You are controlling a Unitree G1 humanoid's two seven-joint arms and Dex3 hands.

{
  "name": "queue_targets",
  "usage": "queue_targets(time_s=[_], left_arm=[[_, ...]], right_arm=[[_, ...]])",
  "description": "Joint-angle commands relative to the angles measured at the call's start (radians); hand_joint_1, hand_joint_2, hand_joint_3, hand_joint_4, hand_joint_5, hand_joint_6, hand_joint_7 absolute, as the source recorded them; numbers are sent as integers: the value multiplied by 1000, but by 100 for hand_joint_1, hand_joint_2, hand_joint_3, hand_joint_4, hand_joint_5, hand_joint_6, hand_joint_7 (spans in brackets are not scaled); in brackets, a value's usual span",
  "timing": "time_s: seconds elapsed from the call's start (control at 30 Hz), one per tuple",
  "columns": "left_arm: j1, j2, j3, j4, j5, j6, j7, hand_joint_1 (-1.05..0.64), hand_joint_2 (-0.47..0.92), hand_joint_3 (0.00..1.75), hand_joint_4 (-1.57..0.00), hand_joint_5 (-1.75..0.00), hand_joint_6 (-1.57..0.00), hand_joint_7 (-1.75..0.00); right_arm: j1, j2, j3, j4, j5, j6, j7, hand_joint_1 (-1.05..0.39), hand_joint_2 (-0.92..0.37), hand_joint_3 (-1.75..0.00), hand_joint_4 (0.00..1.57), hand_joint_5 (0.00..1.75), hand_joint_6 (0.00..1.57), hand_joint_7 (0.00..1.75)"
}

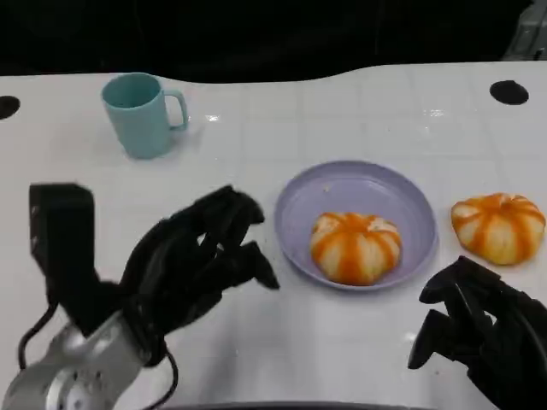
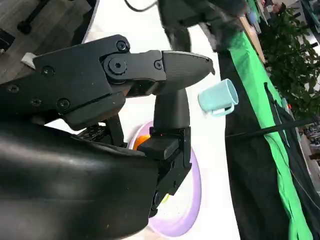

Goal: Grasp the bread from the table and place it into the plate.

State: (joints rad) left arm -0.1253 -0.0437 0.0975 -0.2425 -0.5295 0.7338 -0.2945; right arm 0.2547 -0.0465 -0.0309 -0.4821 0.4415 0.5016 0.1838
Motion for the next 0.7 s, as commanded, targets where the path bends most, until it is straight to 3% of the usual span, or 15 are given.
queue_targets(time_s=[0.03, 0.43, 0.7], left_arm=[[81, -23, 17, -78, -41, 34, 67, -57, 92, 47, -74, -175, -52, -175], [197, -90, 34, -142, -131, 67, 179, -57, 92, 42, -79, -175, -56, -175], [232, -56, 32, -136, -135, 49, 154, -55, 92, 45, -80, -175, -56, -175]], right_arm=[[4, -12, -11, -12, 6, 0, -3, -46, -92, -37, 63, 175, 49, 161], [6, -8, -15, -25, 10, 17, -16, -46, -92, -36, 63, 175, 50, 160], [3, -10, -15, -14, 6, -1, -2, -47, -92, -37, 64, 175, 50, 160]])
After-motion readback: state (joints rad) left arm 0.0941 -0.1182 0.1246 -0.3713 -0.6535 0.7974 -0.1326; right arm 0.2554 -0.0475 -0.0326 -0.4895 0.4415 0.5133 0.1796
